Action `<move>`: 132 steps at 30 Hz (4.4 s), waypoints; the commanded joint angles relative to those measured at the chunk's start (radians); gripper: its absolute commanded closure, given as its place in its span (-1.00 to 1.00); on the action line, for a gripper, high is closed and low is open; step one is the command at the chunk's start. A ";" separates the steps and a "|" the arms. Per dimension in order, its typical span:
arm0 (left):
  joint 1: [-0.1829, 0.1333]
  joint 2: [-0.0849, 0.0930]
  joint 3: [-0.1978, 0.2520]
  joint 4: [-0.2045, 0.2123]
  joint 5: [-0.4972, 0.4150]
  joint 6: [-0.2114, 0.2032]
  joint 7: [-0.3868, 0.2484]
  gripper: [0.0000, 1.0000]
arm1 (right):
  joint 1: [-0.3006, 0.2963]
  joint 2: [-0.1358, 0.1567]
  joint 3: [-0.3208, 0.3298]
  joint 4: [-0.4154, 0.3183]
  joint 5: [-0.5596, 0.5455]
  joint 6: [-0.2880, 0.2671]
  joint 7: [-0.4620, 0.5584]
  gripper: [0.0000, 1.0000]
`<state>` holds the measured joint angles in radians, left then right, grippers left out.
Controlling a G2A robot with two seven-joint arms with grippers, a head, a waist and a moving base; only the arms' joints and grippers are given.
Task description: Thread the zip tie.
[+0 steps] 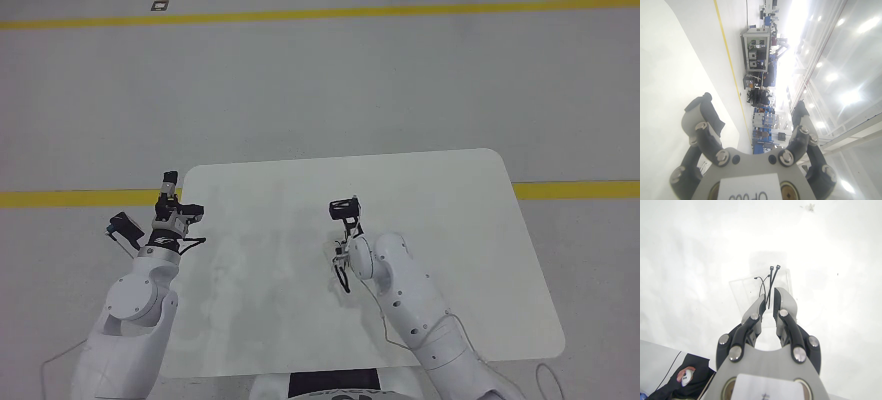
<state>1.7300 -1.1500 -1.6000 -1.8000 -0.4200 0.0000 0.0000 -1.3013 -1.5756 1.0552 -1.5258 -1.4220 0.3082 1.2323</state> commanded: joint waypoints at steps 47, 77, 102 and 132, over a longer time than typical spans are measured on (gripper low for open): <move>0.000 0.000 0.000 0.000 0.000 0.000 0.000 -1.00 | 0.041 -0.004 -0.021 0.072 0.044 0.010 0.018 0.72; 0.000 0.000 0.000 0.000 0.000 0.000 0.000 -1.00 | 0.039 -0.001 -0.023 0.071 0.004 0.026 0.018 0.70; 0.000 0.000 0.000 0.000 0.000 0.000 0.000 -1.00 | 0.010 0.004 -0.015 0.028 -0.032 0.024 0.030 0.62; 0.000 0.000 0.000 0.000 0.000 0.000 0.000 -1.00 | 0.015 -0.001 -0.023 0.027 -0.025 0.014 0.032 0.74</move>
<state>1.7300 -1.1500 -1.6000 -1.8000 -0.4200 0.0000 0.0000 -1.2860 -1.5765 1.0325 -1.4975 -1.4485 0.3245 1.2632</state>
